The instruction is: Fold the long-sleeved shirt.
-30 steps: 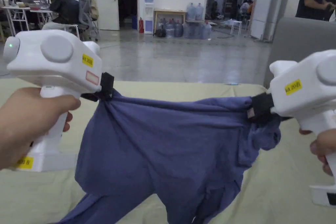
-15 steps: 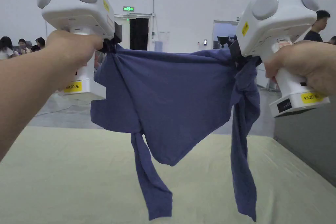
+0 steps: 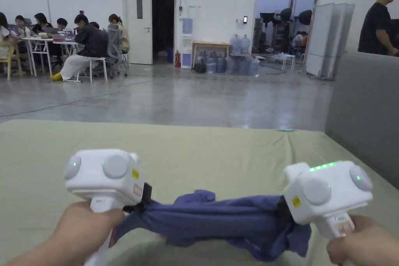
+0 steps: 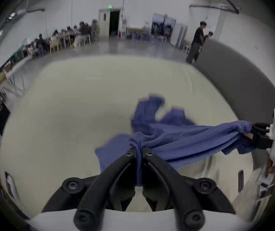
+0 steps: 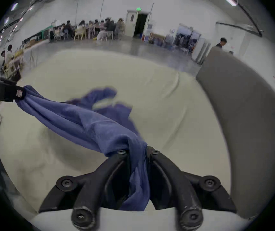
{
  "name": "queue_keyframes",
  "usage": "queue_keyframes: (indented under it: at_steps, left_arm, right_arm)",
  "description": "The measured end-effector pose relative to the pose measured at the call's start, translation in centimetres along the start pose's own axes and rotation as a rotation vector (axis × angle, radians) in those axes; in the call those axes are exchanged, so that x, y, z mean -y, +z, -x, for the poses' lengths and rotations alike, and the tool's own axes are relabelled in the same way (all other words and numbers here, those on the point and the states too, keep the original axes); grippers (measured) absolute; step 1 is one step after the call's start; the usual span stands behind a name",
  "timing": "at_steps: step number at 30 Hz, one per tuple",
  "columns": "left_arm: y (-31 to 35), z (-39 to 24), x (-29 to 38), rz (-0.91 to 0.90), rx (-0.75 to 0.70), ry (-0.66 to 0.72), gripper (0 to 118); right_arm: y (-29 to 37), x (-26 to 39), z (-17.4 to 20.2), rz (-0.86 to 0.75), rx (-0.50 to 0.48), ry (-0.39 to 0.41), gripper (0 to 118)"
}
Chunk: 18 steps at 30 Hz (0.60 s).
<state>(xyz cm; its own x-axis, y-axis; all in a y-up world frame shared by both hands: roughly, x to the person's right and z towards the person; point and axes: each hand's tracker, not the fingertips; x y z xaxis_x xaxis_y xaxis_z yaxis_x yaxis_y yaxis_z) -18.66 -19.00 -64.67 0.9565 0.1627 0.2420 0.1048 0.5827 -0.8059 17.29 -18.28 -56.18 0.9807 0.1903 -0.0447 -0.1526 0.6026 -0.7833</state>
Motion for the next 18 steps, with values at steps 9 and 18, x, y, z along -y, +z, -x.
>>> queue_keyframes:
  at_steps: [9,18]
  left_arm:
    - [1.9,0.7,17.4,0.184,0.072,-0.072,0]
    - [4.0,1.7,25.6,0.266,0.073,-0.091,0]
  right_arm:
    - [2.1,17.5,3.3,0.131,-0.081,0.135,12]
    - [4.0,23.8,6.1,0.256,-0.112,0.252,12]
